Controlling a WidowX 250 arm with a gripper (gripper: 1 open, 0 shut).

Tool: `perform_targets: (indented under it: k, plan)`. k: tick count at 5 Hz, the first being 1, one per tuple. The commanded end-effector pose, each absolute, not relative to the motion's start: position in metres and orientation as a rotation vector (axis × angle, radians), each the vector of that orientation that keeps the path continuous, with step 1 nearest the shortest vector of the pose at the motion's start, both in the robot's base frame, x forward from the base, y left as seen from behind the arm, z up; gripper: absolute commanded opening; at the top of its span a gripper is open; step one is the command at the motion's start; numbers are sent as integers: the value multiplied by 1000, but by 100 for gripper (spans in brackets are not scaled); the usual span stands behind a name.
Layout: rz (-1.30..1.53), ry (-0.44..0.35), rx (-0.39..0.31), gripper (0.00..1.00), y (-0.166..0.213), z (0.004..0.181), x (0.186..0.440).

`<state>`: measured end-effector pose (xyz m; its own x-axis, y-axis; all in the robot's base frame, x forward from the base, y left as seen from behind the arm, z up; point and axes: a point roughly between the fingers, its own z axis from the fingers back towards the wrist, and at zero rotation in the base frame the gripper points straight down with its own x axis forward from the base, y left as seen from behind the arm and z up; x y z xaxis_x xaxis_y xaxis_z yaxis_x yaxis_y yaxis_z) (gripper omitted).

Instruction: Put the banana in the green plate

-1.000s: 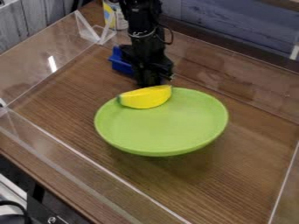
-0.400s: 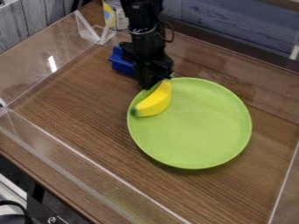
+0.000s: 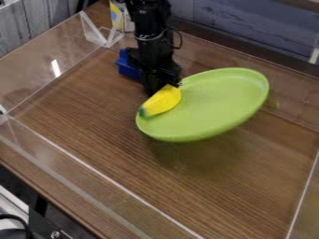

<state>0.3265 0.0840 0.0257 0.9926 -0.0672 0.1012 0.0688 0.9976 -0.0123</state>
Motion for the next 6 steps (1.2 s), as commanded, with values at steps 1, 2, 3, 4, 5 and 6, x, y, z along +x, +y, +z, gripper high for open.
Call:
perform_targets:
  k: [1,2,3,4,5,6]
  plan:
    - [-73,-112,2,0,91,30,320]
    - [-96,-107,-1,0,86,30,312]
    - [-94,-104,-3,100,87,32,312]
    - [-85,-102,1,0,93,29,318]
    - [-77,-108,4,0,97,33,322]
    - [-74,-109,12,0,103,34,324]
